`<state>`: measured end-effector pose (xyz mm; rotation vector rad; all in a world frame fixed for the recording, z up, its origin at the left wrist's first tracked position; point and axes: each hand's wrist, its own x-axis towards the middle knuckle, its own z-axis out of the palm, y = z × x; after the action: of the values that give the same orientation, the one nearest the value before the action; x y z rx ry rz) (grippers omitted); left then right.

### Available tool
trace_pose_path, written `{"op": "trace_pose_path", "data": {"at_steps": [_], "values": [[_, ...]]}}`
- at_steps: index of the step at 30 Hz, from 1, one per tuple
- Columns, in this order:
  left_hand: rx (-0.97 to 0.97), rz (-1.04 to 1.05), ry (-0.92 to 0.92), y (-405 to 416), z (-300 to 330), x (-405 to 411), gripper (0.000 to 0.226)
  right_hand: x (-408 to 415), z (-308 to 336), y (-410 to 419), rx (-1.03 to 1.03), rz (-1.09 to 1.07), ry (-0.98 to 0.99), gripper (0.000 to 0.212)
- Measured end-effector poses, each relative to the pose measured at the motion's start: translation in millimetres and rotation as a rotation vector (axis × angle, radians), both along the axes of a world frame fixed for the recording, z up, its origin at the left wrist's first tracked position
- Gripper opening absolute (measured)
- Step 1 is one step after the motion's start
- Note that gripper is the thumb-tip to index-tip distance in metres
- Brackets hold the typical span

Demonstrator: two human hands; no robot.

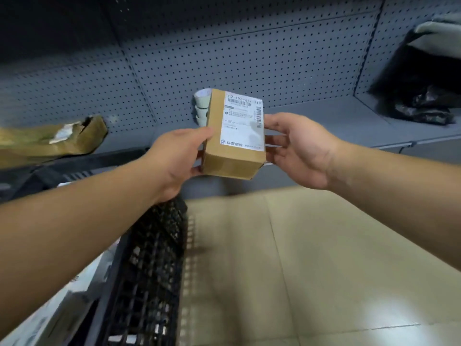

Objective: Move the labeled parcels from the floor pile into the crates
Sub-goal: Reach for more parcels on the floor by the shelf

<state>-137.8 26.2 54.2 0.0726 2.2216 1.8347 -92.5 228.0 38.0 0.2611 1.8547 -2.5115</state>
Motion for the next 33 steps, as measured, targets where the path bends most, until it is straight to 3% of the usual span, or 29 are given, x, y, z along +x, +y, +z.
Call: {"op": "trace_pose_path", "data": {"at_steps": [3, 10, 15, 19, 27, 33], "values": [[-0.005, 0.050, 0.045, -32, 9, -5, 0.021, -3, 10, -24, -0.026, 0.059, 0.022, 0.023], [-0.080, 0.015, 0.141, -126, 26, -7, 0.027, -13, 25, -94, -0.079, 0.208, 0.029, 0.030], [-0.173, 0.082, 0.112, -185, 35, -20, 0.023, -18, 22, -149, -0.080, 0.305, 0.009, 0.017], [-0.201, 0.082, 0.048, -225, 30, -25, 0.024, -28, 19, -191, -0.032, 0.347, -0.046, 0.020], [-0.461, 0.092, -0.210, -315, 12, -23, 0.021, -42, -1, -292, 0.039, 0.453, -0.254, 0.030], [-0.590, 0.134, -0.360, -369, -6, -19, 0.012, -40, -21, -369, 0.094, 0.487, -0.359, 0.020]]}}
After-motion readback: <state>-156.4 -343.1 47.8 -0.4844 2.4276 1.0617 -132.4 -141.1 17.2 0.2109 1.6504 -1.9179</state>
